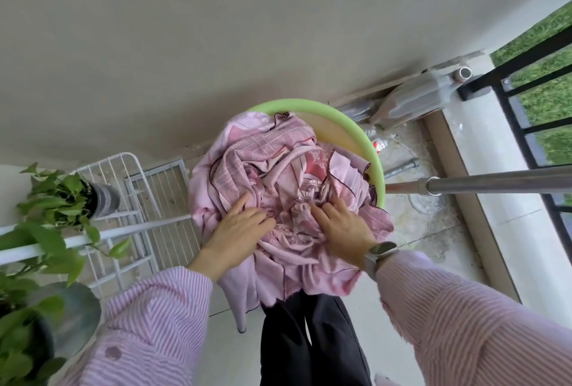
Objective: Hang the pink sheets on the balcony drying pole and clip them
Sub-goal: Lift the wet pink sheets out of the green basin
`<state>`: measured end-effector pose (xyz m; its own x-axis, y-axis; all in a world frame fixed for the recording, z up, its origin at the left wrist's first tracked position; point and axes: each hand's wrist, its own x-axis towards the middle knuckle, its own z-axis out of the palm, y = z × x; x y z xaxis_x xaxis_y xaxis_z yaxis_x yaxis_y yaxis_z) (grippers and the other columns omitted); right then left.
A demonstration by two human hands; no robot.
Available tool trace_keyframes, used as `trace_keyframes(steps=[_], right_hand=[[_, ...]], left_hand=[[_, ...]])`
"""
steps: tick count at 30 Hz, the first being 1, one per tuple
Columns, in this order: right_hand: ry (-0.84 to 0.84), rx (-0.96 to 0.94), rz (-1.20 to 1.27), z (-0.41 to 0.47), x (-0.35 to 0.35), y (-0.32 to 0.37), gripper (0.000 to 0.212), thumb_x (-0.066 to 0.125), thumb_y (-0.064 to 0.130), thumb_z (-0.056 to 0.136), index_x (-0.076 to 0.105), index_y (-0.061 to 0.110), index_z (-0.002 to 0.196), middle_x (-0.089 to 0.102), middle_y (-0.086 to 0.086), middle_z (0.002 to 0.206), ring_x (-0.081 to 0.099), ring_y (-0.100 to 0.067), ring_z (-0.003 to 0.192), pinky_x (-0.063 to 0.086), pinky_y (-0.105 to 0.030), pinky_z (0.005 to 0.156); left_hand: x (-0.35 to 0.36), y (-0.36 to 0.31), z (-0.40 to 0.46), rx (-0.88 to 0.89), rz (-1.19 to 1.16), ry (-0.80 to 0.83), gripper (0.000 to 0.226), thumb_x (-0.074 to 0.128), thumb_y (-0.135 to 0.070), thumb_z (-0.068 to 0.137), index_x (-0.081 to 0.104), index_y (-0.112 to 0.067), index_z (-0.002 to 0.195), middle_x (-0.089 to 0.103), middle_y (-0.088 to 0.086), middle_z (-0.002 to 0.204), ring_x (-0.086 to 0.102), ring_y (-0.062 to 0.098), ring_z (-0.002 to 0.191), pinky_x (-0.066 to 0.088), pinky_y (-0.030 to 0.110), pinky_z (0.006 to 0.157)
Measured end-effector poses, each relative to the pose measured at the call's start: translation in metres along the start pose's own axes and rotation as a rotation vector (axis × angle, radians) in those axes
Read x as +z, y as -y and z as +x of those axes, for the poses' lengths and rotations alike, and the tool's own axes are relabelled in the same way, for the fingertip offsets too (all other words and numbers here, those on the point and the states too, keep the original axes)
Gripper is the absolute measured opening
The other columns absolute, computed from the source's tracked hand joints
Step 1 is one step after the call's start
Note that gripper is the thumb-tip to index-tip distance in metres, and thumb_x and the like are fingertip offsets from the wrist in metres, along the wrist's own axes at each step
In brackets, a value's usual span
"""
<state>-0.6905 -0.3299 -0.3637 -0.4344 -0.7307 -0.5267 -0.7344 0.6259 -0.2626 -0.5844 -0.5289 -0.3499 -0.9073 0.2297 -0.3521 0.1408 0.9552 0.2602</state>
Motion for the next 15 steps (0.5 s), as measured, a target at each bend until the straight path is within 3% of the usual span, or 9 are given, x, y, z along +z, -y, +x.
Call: trace_keyframes(steps=[3, 6, 10, 13, 15], right_hand=[[-0.154, 0.026, 0.197, -0.004, -0.029, -0.019, 0.034, 0.056, 0.027, 0.083, 0.049, 0.012, 0.113, 0.058, -0.007, 0.108, 0.042, -0.026, 0.108, 0.049, -0.043, 0.078], [-0.273, 0.070, 0.506, -0.012, -0.078, -0.028, 0.024, 0.061, 0.013, 0.080, 0.058, 0.009, 0.103, 0.062, -0.011, 0.100, 0.050, -0.026, 0.098, 0.043, -0.035, 0.081], [-0.287, 0.061, 0.752, -0.028, -0.163, -0.029, 0.037, 0.064, 0.011, 0.082, 0.055, 0.006, 0.117, 0.059, -0.009, 0.119, 0.053, -0.015, 0.103, 0.037, -0.013, 0.080], [-0.216, 0.058, 1.047, -0.047, -0.232, -0.022, 0.060, 0.061, 0.017, 0.084, 0.034, 0.014, 0.136, 0.039, 0.005, 0.136, 0.037, -0.002, 0.119, 0.029, 0.005, 0.083], [-0.156, -0.052, 1.180, -0.061, -0.274, -0.011, 0.084, 0.065, 0.038, 0.077, 0.015, 0.019, 0.142, 0.025, 0.010, 0.142, 0.023, 0.001, 0.129, 0.024, -0.002, 0.099]], left_hand=[[-0.025, 0.006, 0.004, -0.013, -0.079, -0.088, 0.048, 0.077, -0.002, 0.047, 0.049, -0.015, 0.083, 0.061, -0.002, 0.073, 0.061, 0.019, 0.073, 0.041, 0.032, 0.094], [-0.080, 0.001, 0.012, -0.101, -0.239, -0.090, 0.034, 0.070, -0.009, 0.068, 0.047, -0.008, 0.093, 0.061, 0.010, 0.084, 0.058, 0.032, 0.082, 0.036, 0.031, 0.075], [-0.157, -0.009, 0.018, -0.221, -0.406, -0.164, 0.038, 0.055, -0.011, 0.079, 0.044, -0.011, 0.115, 0.061, 0.014, 0.111, 0.054, 0.035, 0.102, 0.038, 0.040, 0.078], [-0.211, -0.011, 0.015, -0.306, -0.540, -0.296, 0.045, 0.046, -0.025, 0.072, 0.047, -0.025, 0.117, 0.060, 0.006, 0.117, 0.047, 0.030, 0.112, 0.036, 0.041, 0.094], [-0.249, -0.014, 0.012, -0.333, -0.596, -0.410, 0.040, 0.038, -0.037, 0.065, 0.046, -0.031, 0.104, 0.061, 0.005, 0.110, 0.044, 0.030, 0.110, 0.035, 0.045, 0.096]])
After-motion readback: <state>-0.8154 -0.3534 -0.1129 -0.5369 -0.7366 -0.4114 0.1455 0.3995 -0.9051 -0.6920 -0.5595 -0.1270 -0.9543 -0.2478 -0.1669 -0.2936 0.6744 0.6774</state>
